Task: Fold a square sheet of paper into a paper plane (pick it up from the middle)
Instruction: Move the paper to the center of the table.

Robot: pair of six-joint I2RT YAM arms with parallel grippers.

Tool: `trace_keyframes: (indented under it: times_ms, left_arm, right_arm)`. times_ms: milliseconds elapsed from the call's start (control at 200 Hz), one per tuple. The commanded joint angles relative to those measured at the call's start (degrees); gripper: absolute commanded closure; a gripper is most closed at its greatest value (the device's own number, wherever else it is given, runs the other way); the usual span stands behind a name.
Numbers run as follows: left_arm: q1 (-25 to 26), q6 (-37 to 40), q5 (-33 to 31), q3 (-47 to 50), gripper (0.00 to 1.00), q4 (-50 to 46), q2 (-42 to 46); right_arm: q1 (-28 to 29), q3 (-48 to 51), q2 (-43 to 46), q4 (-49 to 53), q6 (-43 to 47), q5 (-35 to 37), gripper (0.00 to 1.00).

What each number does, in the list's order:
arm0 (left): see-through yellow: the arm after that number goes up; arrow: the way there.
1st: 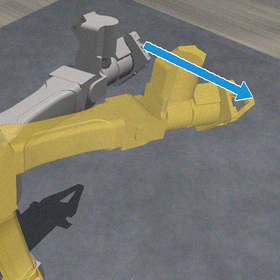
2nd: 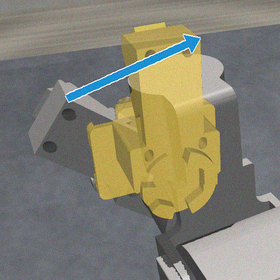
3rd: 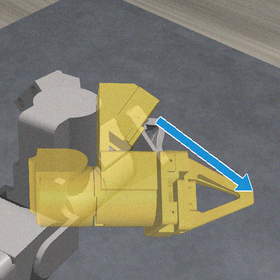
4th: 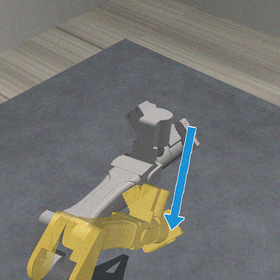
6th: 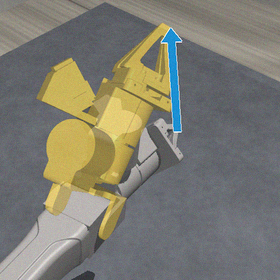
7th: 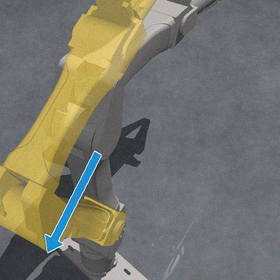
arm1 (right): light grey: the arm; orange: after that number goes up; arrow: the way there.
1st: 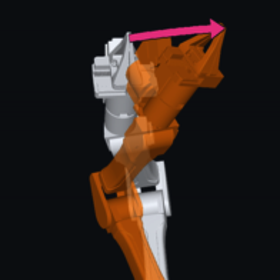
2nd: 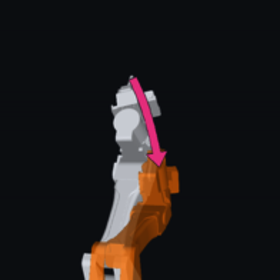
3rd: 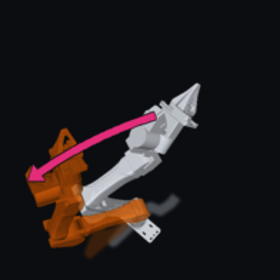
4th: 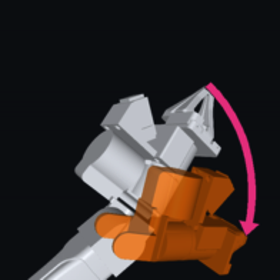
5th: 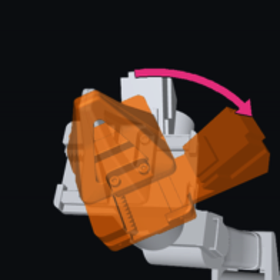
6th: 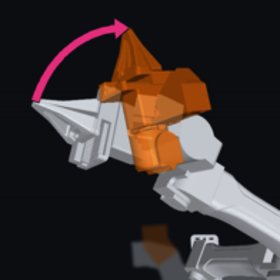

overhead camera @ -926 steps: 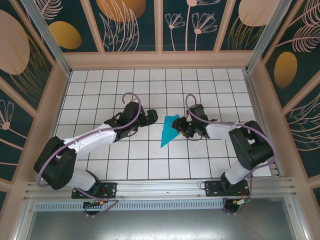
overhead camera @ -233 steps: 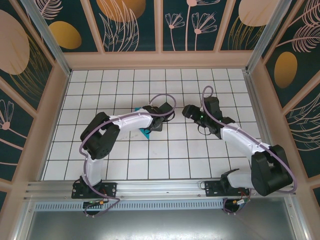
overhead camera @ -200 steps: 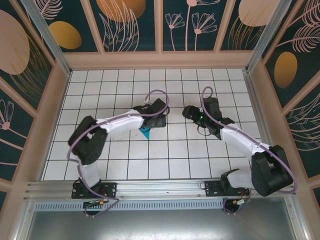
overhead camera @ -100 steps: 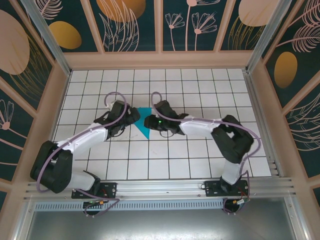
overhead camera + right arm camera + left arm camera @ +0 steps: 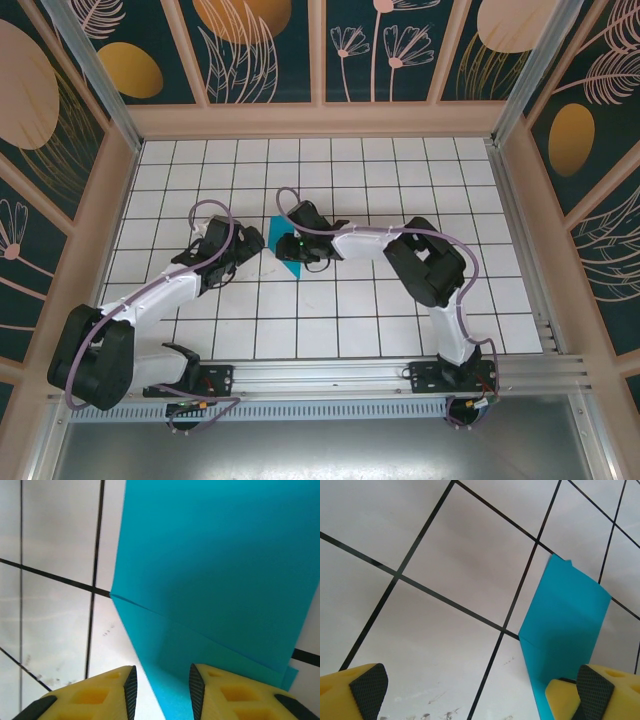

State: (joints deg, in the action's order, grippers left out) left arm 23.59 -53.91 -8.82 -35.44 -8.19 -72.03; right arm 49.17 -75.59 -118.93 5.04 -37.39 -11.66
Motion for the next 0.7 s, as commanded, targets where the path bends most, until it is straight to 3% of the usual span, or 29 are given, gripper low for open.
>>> trace_keyframes:
  times_ms: [0, 155, 300, 390, 520, 696]
  left_arm:
    - [-0.4, -0.1, 1.8, 0.3, 0.01, 2.3, 0.3]
    - [-0.4, 1.6, 4.0, 0.2, 0.02, 3.2, 0.0]
    - [-0.4, 3.4, 6.9, 0.6, 0.01, 4.8, -0.3]
    - [-0.4, 3.8, 9.3, 1.0, 0.02, 6.2, -0.2]
    - [-0.4, 3.6, 13.2, 1.9, 0.02, 8.3, -0.2]
    - [-0.3, -0.1, 19.2, 5.1, 0.01, 14.3, -0.4]
  right_arm:
    - [-0.5, 0.9, -1.8, 11.2, 12.8, 0.7, 0.64]
    - [-2.0, 9.1, 2.4, 15.1, 29.6, -0.7, 0.67]
    - [-2.6, 12.4, 9.5, 15.0, 34.9, -1.3, 0.67]
    - [-3.0, 12.0, 14.5, 12.1, 29.9, -1.3, 0.66]
    - [-3.1, 14.2, 20.8, 6.3, 15.6, 1.0, 0.6]
    - [-3.1, 18.5, 22.5, 0.4, 2.2, 3.2, 0.6]
